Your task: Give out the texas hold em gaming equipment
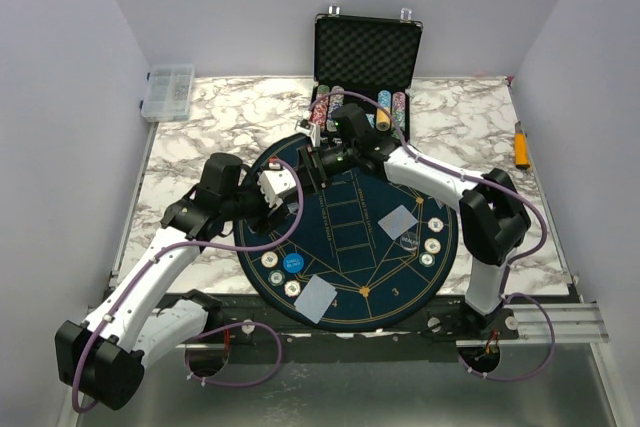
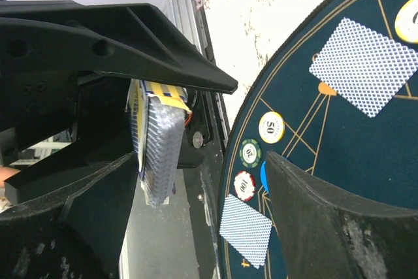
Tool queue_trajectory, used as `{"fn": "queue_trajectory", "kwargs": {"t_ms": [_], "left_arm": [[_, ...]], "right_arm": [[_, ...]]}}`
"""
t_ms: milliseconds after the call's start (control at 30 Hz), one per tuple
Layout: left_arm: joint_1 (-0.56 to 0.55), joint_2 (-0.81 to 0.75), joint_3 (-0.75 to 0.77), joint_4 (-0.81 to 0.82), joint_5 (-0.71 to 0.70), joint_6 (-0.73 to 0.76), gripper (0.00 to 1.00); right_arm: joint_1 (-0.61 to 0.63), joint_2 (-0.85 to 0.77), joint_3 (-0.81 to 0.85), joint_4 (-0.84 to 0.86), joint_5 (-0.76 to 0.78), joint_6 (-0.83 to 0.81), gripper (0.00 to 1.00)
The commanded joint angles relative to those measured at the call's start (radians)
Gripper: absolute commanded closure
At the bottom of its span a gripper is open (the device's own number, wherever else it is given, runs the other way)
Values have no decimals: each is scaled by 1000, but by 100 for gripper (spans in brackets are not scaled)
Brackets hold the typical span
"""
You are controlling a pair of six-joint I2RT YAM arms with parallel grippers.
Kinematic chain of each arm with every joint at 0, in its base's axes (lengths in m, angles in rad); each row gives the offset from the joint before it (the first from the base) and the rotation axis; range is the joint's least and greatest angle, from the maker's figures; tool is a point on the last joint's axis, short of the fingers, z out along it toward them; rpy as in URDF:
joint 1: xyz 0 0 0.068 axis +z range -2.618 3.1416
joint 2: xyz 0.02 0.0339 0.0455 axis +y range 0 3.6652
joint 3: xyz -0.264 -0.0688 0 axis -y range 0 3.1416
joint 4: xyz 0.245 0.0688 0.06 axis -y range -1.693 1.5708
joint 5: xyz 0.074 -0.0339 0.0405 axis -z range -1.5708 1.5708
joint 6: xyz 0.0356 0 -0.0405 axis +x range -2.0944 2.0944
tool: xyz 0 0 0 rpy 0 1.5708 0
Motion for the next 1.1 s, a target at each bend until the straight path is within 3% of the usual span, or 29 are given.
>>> {"fn": "queue_trajectory", "kwargs": {"t_ms": [0, 233, 367, 433, 567, 700, 867, 1067], "left_arm": [[-6, -16, 21, 29, 6, 12, 100], [-5, -29, -2, 27, -9, 18, 100], [-5, -27, -7, 29, -12, 18, 100], [-5, -23, -3, 29, -10, 17, 100], [-5, -12, 6, 29, -4, 15, 100], [-5, -1, 16, 32, 4, 4, 100], [-5, -4, 15, 34, -4, 2, 100], [-4, -19, -14, 33, -24, 2, 100]], "right_arm": [[-9, 28, 6, -63, -5, -26, 24], [-63, -8, -19, -110, -30, -59, 45], [-71, -41, -36, -116, -40, -72, 50], [-71, -54, -42, -94, -76, -64, 47], [-64, -64, -52, 2, -112, 24, 28], [-51, -26, -23, 14, -129, 31, 24], [-44, 21, 16, 14, -94, 62, 41], [-50, 14, 35, -132, -81, -44, 72]]}}
